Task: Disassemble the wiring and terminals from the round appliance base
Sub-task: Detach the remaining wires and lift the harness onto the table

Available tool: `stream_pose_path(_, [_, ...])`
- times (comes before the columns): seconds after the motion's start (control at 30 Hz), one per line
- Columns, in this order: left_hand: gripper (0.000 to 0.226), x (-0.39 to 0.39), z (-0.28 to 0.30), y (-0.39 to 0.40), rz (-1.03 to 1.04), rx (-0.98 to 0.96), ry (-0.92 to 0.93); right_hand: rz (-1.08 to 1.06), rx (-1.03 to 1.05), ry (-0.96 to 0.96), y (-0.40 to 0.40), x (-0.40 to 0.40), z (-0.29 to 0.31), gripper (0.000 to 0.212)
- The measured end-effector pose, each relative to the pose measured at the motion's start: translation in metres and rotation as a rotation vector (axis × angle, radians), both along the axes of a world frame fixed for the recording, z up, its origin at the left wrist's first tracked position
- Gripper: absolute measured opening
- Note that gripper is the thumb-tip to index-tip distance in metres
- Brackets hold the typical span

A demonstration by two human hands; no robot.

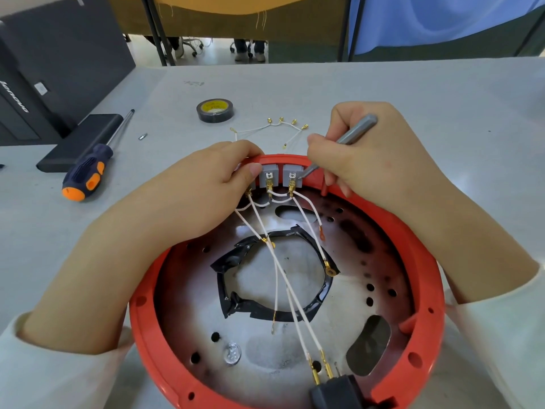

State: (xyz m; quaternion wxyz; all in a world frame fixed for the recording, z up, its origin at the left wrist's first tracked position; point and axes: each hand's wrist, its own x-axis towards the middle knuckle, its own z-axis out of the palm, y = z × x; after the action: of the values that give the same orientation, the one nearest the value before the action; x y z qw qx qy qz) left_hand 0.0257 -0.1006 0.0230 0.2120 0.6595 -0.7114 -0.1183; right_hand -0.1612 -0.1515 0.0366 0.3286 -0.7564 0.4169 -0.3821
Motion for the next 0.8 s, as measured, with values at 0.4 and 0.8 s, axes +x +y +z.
stream_pose_path(0.4, [0.024,0.0008,0.0009,-0.0001,-0.003,0.006,0.015,0.015,0.08,-0.048,-0.0047,0.0015,0.0007,0.025])
stream_pose_path(0.8, [0.024,-0.0003,0.0007,0.0013,0.002,0.002,0.026,-0.015,0.035,-0.053,-0.0057,-0.0007,-0.0005,0.028])
